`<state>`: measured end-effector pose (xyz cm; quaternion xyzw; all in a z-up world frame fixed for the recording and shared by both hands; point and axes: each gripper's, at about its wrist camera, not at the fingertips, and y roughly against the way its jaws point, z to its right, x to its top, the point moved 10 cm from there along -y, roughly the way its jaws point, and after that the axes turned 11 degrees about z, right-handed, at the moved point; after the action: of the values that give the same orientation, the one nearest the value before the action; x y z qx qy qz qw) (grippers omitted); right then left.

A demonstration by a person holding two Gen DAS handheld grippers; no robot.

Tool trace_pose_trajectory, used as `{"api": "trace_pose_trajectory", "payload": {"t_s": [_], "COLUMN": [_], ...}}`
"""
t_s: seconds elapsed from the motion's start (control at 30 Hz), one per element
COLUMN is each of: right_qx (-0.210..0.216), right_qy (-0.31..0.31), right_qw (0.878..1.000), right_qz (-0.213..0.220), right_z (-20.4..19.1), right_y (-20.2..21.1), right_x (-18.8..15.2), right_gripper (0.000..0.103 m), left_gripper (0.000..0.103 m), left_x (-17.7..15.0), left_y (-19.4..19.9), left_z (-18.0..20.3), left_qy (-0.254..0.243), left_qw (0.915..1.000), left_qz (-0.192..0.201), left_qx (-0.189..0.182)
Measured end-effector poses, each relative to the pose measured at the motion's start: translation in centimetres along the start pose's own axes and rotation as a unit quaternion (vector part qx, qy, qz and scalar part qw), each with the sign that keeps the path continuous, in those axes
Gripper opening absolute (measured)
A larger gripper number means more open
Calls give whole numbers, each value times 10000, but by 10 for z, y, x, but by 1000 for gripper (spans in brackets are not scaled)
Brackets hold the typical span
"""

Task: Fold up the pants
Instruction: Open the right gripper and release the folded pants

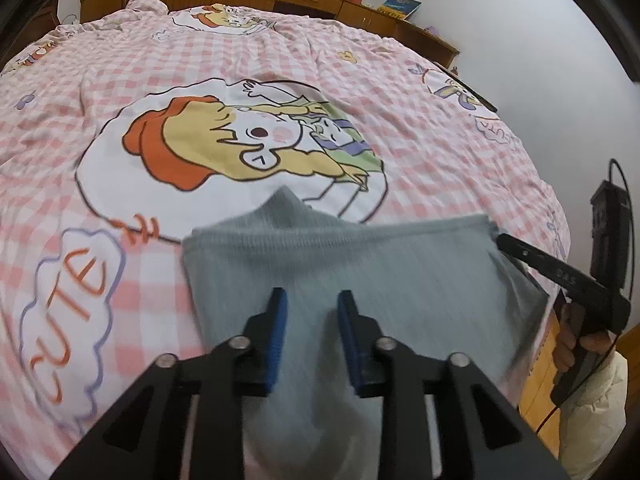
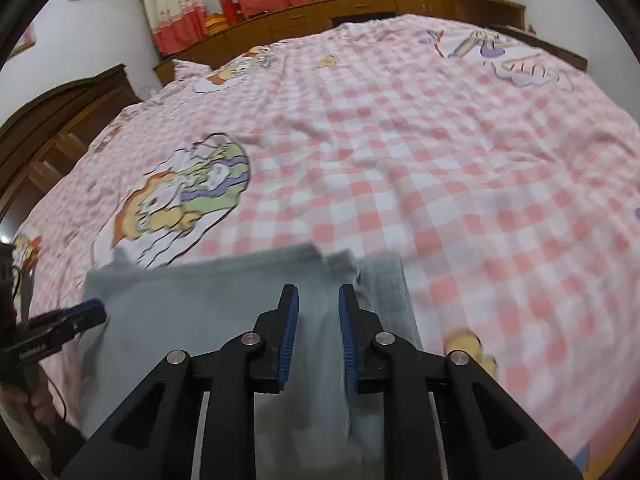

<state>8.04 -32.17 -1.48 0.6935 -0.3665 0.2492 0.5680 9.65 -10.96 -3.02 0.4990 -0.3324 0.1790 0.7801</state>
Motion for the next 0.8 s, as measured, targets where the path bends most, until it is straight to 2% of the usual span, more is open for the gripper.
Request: {"api": "trace_pose_trajectory", "payload": {"t_s": [0.03, 0.13, 0.3, 0.4, 0.5, 0.57, 0.63, 0.8], "right_qx": [12, 38, 14, 33, 181, 202, 250, 381], "right_qy": [48, 163, 115, 77, 187, 319, 336, 304], "right_qw": [10000, 9999, 9998, 9999, 9996, 9992, 9989, 9985], "right_qz": [-1, -11, -156, -123, -131, -160, -189, -259], "right_z": [-2, -7, -9, -14, -25, -31, -35, -46], "right_y": [7, 27, 37, 46, 56, 61, 63, 64], "right_x": [-4, -20, -52, -60, -64, -69, -74, -85], "right_gripper": [25, 27, 27, 27, 27, 27, 27, 27], "left_gripper": [39, 46, 56, 56, 56, 60, 69, 72], "left_x": [-3, -16, -42, -60, -76, -82, -91, -112], "left_y": [8, 27, 50, 56, 65, 72, 80, 85], "left_z": [1, 1, -8, -13, -12, -8, -1, 14], "left_qy": [22, 123, 245, 464, 719, 671, 545, 186], "left_qw": [10000, 9999, 9994, 9986, 9972, 9975, 9981, 9984], "left_qz": [40, 103, 95, -65, -191, -214, -278, -533], "left_qx": [-8, -1, 245, 252, 110, 56, -26, -72]}}
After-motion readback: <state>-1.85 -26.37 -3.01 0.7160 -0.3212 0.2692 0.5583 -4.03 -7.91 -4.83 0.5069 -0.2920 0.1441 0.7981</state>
